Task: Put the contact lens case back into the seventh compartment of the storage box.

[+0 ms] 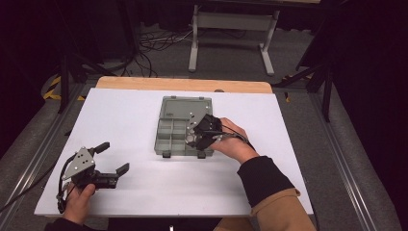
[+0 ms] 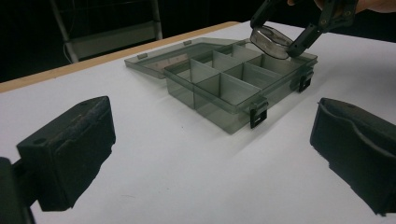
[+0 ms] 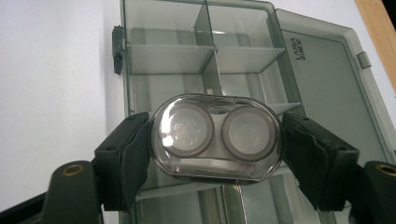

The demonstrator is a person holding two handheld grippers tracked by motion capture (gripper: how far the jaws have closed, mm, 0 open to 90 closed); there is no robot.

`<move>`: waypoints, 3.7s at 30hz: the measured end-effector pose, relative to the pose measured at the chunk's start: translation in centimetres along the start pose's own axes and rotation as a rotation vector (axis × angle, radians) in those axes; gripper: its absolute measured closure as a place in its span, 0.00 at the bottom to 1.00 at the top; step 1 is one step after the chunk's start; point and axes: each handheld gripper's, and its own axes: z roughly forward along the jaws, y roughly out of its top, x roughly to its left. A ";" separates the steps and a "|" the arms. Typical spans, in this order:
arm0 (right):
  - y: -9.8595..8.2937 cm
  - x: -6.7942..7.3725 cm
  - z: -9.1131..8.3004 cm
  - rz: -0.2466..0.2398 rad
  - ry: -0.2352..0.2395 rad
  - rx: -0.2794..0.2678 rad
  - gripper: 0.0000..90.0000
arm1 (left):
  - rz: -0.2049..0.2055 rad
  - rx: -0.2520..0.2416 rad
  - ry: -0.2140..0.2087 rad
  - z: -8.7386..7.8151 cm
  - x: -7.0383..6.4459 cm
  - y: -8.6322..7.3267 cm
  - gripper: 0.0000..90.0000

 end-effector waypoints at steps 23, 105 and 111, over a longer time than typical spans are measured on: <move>-0.3 -0.2 0.9 -0.002 0.054 0.046 0.30 | 0.002 0.003 -0.001 -0.1 0.0 0.0 0.01; 0.2 1.5 -4.7 0.051 -0.022 -0.121 0.02 | -0.003 -0.004 0.000 -0.1 0.0 0.1 0.01; -0.3 1.8 -5.5 0.073 -0.026 -0.142 0.02 | 0.000 -0.003 0.001 -0.1 0.1 0.1 0.01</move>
